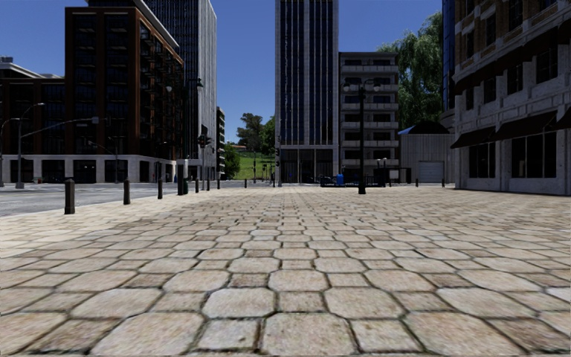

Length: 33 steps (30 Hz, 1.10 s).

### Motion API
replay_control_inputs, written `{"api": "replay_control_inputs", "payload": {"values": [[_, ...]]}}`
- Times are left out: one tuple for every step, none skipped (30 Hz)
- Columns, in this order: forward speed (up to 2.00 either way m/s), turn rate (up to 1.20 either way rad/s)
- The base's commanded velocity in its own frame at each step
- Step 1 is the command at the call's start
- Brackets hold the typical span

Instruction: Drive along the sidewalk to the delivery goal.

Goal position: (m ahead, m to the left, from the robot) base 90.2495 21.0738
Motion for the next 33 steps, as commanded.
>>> {"api": "replay_control_inputs", "payload": {"values": [[2.00, 0.00], [2.00, 0.00], [2.00, 0.00], [2.00, 0.00], [2.00, 0.00], [2.00, 0.00], [2.00, 0.00], [2.00, 0.00], [2.00, 0.00], [2.00, 0.00], [2.00, 0.00], [2.00, 0.00], [2.00, 0.00], [2.00, 0.00], [2.00, 0.00], [2.00, 0.00], [2.00, 0.00], [2.00, 0.00], [2.00, 0.00], [2.00, 0.00], [2.00, 0.00], [2.00, 0.00], [2.00, 0.00], [2.00, 0.00], [2.00, 0.00], [2.00, 0.00], [2.00, 0.00], [2.00, 0.00], [2.00, 0.00], [2.00, 0.00], [2.00, 0.00], [2.00, 0.00], [2.00, 0.00]]}}
